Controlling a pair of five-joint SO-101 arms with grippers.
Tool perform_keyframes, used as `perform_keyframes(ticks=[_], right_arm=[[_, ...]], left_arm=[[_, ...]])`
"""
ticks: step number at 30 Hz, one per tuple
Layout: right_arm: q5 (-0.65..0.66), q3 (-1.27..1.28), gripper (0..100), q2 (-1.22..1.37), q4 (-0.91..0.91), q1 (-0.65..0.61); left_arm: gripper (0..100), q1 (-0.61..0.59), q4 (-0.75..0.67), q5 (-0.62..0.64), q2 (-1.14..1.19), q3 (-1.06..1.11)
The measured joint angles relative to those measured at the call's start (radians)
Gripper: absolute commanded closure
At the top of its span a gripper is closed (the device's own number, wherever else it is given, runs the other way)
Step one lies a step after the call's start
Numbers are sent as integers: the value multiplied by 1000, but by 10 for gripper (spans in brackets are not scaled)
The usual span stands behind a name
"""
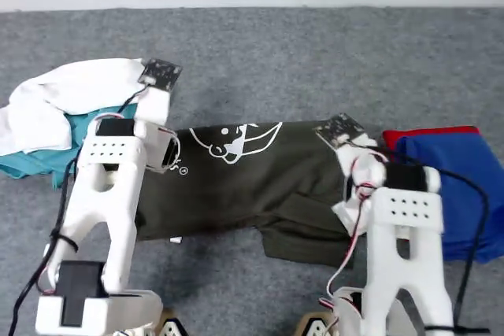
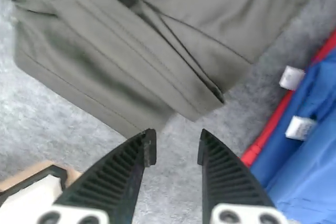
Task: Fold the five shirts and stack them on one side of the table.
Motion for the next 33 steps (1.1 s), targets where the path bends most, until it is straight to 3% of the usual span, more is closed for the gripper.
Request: perform_keyframes(ticks=[6, 9, 12, 21, 27, 33], right_arm=[[365, 0, 864, -3, -8, 130], [546, 0, 865, -3, -9, 150], [620, 0, 866, -3, -37, 143], [689, 21, 866, 0, -55, 6], [710, 28, 866, 2, -18, -20], [804, 28, 866, 15, 44, -55]], left_arm=[[909, 34, 224, -147, -25, -25], [909, 57, 259, -201, -28, 18], [910, 89, 183, -210, -28, 124], [953, 133, -278, -210, -40, 451], [974, 138, -382, -81, -55, 488], [973, 138, -399, -68, -55, 488]])
